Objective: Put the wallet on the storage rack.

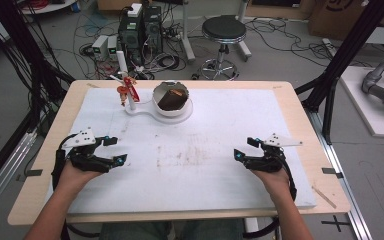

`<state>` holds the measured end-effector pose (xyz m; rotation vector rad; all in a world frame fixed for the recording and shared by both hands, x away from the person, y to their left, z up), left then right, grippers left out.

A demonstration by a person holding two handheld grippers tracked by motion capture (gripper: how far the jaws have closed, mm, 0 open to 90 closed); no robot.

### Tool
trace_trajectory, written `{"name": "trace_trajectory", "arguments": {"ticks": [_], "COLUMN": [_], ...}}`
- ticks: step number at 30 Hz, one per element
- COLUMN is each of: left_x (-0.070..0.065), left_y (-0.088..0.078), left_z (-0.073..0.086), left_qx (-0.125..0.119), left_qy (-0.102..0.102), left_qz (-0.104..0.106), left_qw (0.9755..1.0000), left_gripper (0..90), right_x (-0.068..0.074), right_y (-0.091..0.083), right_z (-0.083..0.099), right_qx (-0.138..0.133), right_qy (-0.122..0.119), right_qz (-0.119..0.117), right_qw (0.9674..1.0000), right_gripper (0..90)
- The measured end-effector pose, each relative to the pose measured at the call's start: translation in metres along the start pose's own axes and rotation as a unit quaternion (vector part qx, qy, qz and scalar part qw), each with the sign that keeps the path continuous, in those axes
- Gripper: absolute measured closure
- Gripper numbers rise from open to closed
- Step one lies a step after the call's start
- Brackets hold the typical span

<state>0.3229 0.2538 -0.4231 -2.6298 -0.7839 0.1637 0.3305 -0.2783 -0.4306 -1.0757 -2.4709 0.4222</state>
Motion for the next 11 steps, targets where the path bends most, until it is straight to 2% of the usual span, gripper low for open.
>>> {"name": "trace_trajectory", "arguments": {"ticks": [11], "left_x": [0.0006], "left_y": [0.0007], "left_z": [0.0003], "left_qx": [0.003], "left_qy": [0.000], "left_qz": [0.001], "left_qw": [1.0000], "left_gripper": [20.4], "right_x": [-0.0036], "right_y": [-0.0013], "right_z": [0.0007], "right_qx": [-0.001], "right_qy": [0.004], "right_qz": [0.002], "right_qw": [1.0000], "right_gripper": [20.7]}}
Point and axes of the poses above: each handheld gripper's, and its own axes: y roughly forward along the jaws, z roughly out of its underside, x roughly to its left, the point moved 1 cm from there along y, roughly forward along the jaws, and after that the axes turned 6 degrees about y, right-handed, at the moved point
